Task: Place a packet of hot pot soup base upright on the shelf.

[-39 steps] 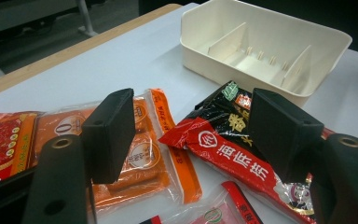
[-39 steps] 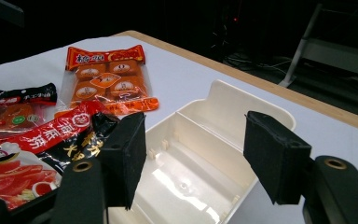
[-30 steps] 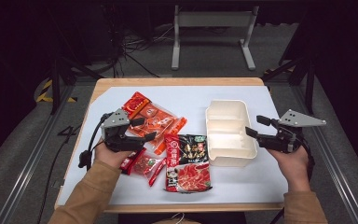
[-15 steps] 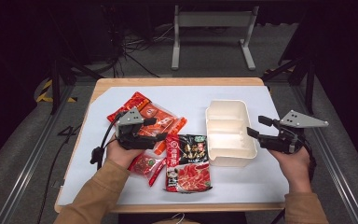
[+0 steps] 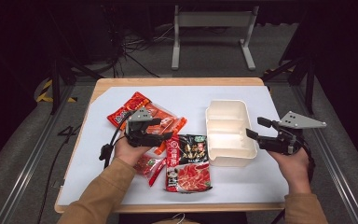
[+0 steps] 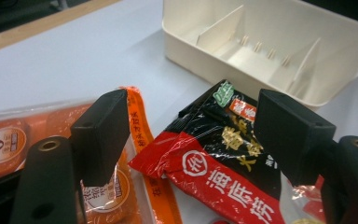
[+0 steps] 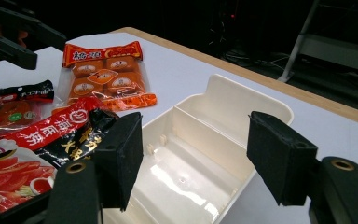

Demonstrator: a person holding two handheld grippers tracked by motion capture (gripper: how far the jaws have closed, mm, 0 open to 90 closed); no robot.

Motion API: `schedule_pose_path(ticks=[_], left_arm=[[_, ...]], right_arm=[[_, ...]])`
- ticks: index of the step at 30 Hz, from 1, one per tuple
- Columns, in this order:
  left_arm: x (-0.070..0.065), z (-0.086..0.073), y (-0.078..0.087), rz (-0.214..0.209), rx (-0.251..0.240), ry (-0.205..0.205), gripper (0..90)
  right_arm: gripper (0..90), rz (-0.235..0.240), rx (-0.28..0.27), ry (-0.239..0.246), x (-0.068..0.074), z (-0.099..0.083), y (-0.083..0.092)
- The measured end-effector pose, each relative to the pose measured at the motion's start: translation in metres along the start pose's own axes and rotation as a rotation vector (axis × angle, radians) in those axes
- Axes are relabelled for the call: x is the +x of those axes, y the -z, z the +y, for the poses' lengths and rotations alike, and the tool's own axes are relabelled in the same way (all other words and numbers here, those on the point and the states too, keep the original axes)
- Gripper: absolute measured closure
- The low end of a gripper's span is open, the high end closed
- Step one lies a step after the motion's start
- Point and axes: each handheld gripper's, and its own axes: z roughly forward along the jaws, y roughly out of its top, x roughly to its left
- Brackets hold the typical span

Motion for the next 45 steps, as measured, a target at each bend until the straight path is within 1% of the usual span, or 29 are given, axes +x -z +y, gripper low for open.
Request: schedule_pose_path(ticks=[1,3,4,5,6,7,10,14,17,19,21,22,24,25,29,31,32,34,40,42,45], left_arm=[[0.001,-0.001,-0.004,-0.005,0.008,0.011,27.8],[0.002,-0.002,-0.006,-0.002,0.016,0.012,27.8],[0.005,-0.004,-0.012,0.011,0.054,0.025,27.7],[0.005,-0.004,-0.012,0.011,0.054,0.025,27.7],[0.006,-0.005,-0.016,0.014,0.076,0.039,27.7],[0.006,-0.006,-0.018,0.013,0.084,0.050,27.6],[0.008,-0.007,-0.024,0.027,0.117,0.050,23.6],[0.009,-0.009,-0.031,0.021,0.146,0.061,23.3],[0.009,-0.011,-0.036,0.012,0.158,0.063,24.8],[0.009,-0.011,-0.038,0.005,0.170,0.043,25.8],[0.008,-0.012,-0.039,0.006,0.169,0.046,26.7],[0.008,-0.013,-0.041,0.000,0.177,0.032,26.7],[0.006,-0.014,-0.044,0.000,0.195,0.005,27.2],[0.005,-0.014,-0.046,0.000,0.199,-0.001,27.2],[0.004,-0.015,-0.050,-0.007,0.211,-0.001,27.8],[0.006,-0.017,-0.054,-0.020,0.231,0.025,28.8],[0.006,-0.017,-0.054,-0.020,0.231,0.025,29.4],[0.007,-0.018,-0.056,-0.033,0.251,0.038,30.3],[0.010,-0.019,-0.059,-0.025,0.265,0.051,35.2],[0.010,-0.020,-0.061,-0.028,0.275,0.045,37.4],[0.008,-0.021,-0.065,-0.024,0.307,0.028,39.6]], right_arm=[[35.6,0.000,0.001,0.001,0.000,0.000,0.000],[35.6,0.000,0.002,0.000,0.000,0.000,0.000],[35.6,0.000,0.003,0.002,0.000,-0.001,0.000],[35.6,0.000,0.003,0.002,0.000,-0.001,0.000],[35.6,0.002,0.003,0.002,0.000,-0.001,-0.001],[35.6,0.002,0.004,0.002,0.001,-0.001,-0.001],[35.6,0.004,0.008,0.002,0.001,-0.001,-0.002],[35.5,0.006,0.011,0.003,0.001,-0.002,-0.002],[35.5,0.006,0.011,0.004,0.001,-0.002,-0.002],[35.5,0.005,0.013,0.003,0.001,-0.002,-0.002],[35.5,0.006,0.013,0.004,0.001,-0.002,-0.002],[35.4,0.007,0.013,0.003,0.001,-0.002,-0.002],[35.2,0.007,0.013,0.004,0.002,-0.002,-0.003],[35.1,0.010,0.012,0.002,0.002,-0.002,-0.003],[34.9,0.013,0.014,0.001,0.002,-0.003,-0.003],[34.7,0.013,0.013,0.000,0.002,-0.003,-0.003],[34.7,0.013,0.013,0.000,0.002,-0.003,-0.003],[34.5,0.014,0.011,-0.002,0.002,-0.003,-0.002],[34.3,0.017,0.016,-0.004,0.002,-0.005,-0.002],[34.3,0.020,0.019,-0.003,0.002,-0.005,-0.002],[34.3,0.023,0.022,-0.002,0.002,-0.005,-0.003]])
